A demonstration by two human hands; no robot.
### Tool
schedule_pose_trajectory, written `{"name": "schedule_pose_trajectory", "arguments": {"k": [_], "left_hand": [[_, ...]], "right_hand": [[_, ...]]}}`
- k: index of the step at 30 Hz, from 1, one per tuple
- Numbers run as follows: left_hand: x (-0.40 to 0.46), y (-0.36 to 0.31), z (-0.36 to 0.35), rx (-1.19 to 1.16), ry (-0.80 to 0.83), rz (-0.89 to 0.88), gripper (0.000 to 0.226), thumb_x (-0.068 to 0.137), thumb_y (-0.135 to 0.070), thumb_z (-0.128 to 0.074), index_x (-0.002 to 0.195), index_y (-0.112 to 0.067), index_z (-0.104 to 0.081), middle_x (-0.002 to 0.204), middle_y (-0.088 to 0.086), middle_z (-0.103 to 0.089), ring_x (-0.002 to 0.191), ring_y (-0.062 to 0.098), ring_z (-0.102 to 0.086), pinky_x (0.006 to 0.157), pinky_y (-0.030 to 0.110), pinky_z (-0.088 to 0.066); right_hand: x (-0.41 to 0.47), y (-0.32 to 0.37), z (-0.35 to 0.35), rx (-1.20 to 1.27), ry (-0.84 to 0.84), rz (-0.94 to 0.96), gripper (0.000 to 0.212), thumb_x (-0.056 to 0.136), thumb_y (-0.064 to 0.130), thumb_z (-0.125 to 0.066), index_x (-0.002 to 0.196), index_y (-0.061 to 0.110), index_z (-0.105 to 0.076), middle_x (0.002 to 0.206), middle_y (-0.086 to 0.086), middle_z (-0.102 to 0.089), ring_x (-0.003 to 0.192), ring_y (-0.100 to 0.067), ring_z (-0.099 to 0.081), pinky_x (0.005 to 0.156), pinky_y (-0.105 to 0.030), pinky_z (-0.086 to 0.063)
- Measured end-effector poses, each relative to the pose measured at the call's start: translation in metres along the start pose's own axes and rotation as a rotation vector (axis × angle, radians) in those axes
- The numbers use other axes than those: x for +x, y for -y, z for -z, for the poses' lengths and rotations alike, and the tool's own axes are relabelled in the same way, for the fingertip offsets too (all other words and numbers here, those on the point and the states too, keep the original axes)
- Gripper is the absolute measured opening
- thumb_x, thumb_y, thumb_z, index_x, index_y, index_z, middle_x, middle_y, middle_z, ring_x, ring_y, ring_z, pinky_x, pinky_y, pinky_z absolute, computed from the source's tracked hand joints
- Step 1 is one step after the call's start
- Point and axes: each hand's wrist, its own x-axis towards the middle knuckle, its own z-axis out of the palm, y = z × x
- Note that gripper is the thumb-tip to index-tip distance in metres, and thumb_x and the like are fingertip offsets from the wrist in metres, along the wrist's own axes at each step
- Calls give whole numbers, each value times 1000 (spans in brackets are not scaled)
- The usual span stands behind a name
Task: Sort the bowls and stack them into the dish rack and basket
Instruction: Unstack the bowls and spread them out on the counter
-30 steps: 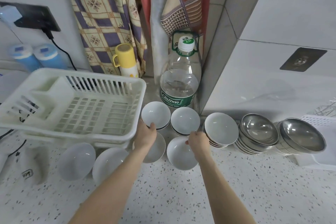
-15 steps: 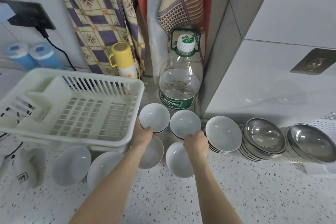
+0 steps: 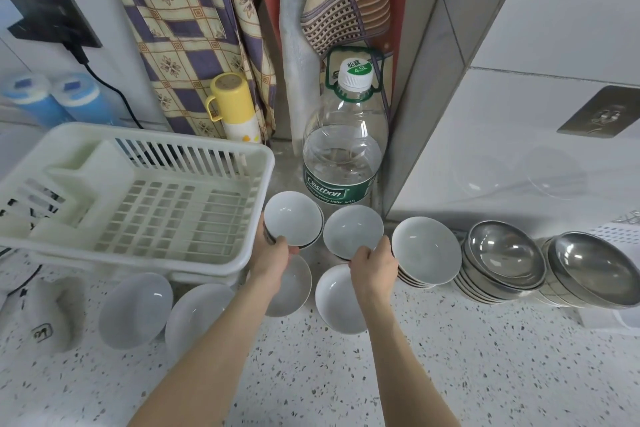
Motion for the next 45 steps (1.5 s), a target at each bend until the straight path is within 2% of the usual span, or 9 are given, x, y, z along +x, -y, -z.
{"name": "schedule_pose_trajectory", "arguments": {"k": [4, 8, 12, 16, 18, 21, 27, 33, 45], "left_hand": [[-9, -3, -2, -119, -25, 49, 58, 94, 6, -40, 137, -33, -42, 106, 3, -62, 55, 9, -65, 35, 12, -31], [-19, -9, -3, -197, 4, 34, 62, 94, 8, -40, 138, -35, -42, 114, 10, -60, 53, 9, -66, 35, 14, -31], [-34, -12, -2, -169, 67, -11, 61, 93, 7, -41, 139, -34, -41, 112, 20, -61, 52, 10, -63, 35, 16, -32], [-60, -4, 7, -127, 152, -9, 64, 92, 7, -42, 144, -31, -40, 104, 29, -63, 44, 8, -58, 34, 17, -33], [-75, 2, 19, -104, 193, -23, 59, 91, 7, -43, 139, -28, -44, 80, 23, -68, 38, 8, -51, 34, 17, -32], [-95, 11, 49, -72, 260, -68, 61, 89, 8, -42, 130, -37, -48, 54, 7, -66, 39, 9, -51, 35, 18, -32], [-132, 46, 119, 44, 307, -73, 64, 92, 3, -48, 130, -48, -43, 56, 9, -66, 48, 15, -56, 39, 22, -37], [-148, 83, 159, 157, 311, -49, 58, 94, -1, -48, 133, -44, -40, 56, 11, -67, 46, 15, -54, 39, 23, -39], [-143, 111, 159, 214, 296, -17, 65, 93, 4, -46, 142, -38, -36, 60, 8, -68, 47, 9, -58, 41, 21, -41]], "right_hand": [[-8, -2, 3, -33, -79, 163, 32, 90, 0, -39, 120, 0, -47, 90, -24, -65, 78, -44, -60, 62, -38, -43], [-22, -3, 16, 29, -173, 260, 40, 90, -3, -39, 130, 1, -46, 68, -19, -59, 61, -39, -54, 53, -36, -35], [-42, -6, 38, 214, -145, 264, 43, 93, 1, -39, 134, 11, -46, 73, -14, -67, 67, -33, -63, 58, -40, -51], [-68, -18, 60, 346, -155, 241, 46, 94, 7, -38, 129, 35, -48, 71, 3, -69, 63, -4, -66, 51, -9, -43], [-87, -28, 70, 372, -160, 250, 47, 94, 6, -38, 121, 44, -46, 66, 8, -67, 60, -3, -66, 49, -8, -43], [-116, -46, 77, 389, -178, 245, 47, 93, 3, -37, 118, 41, -49, 62, 7, -67, 56, -4, -65, 45, -11, -43], [-168, -85, 67, 435, -136, 96, 40, 91, 1, -38, 123, 16, -57, 73, -6, -67, 55, -5, -63, 44, -15, -43], [-202, -119, 48, 386, -67, -20, 37, 93, 4, -41, 122, 18, -58, 51, 0, -63, 48, -2, -56, 41, -15, -39], [-201, -138, 37, 255, 34, -109, 35, 96, 13, -39, 120, 37, -49, 58, -1, -67, 44, 3, -53, 38, -16, -36]]}}
